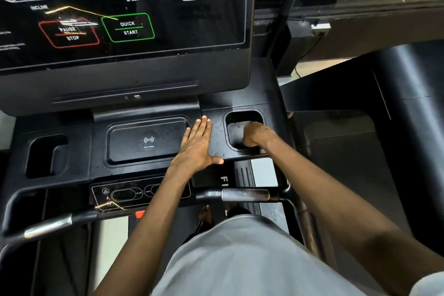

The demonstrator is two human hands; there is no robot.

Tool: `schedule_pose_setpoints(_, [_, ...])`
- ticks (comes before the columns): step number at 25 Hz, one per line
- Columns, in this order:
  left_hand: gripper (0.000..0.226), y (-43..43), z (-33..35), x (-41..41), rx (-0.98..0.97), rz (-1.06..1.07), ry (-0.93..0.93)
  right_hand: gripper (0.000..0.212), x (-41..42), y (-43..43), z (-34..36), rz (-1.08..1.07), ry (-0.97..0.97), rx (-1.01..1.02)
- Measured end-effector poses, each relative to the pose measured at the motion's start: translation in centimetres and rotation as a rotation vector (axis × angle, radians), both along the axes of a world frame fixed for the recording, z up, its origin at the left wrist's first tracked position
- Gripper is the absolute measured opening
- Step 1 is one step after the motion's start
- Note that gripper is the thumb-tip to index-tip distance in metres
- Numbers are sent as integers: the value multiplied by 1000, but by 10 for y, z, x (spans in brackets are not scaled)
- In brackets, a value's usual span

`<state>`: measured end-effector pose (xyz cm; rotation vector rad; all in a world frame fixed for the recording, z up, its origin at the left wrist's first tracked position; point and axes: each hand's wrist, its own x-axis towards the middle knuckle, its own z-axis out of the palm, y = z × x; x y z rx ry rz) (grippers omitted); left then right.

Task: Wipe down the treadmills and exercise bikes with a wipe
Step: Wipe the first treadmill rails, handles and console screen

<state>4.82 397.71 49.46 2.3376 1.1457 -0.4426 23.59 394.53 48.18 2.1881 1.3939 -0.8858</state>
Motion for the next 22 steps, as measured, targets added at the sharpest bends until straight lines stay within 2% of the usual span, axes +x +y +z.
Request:
schedule_pose_setpoints(4, [130, 9, 0, -6, -43, -50, 31, 36, 3, -3, 4, -4, 78, -67])
schedule_pose_setpoints(7, [130, 14, 1, -14, -50, -86, 41, 26, -2, -8, -13, 26, 263, 51])
schedule_pose_setpoints(10, [128, 13, 0, -16, -40, -94, 9, 30, -4, -14, -12, -14, 335, 122])
schedule_pose_setpoints(14, [125, 12, 0, -18, -35, -99, -14, 11, 1, -26, 15, -106, 420, 248])
schedule_pose_setpoints(16, [113, 12, 1, -21, -35, -96, -62, 5, -1, -47, 8, -154, 324, 400])
schedule_pose_setpoints(19, [83, 9, 3, -36, -24, -10, -197, 6, -19, -83, -11, -299, 162, 763])
schedule_pose_setpoints(22, [69, 1, 8, -54, -22, 37, -301, 14, -62, -98, -20, -364, 199, 954])
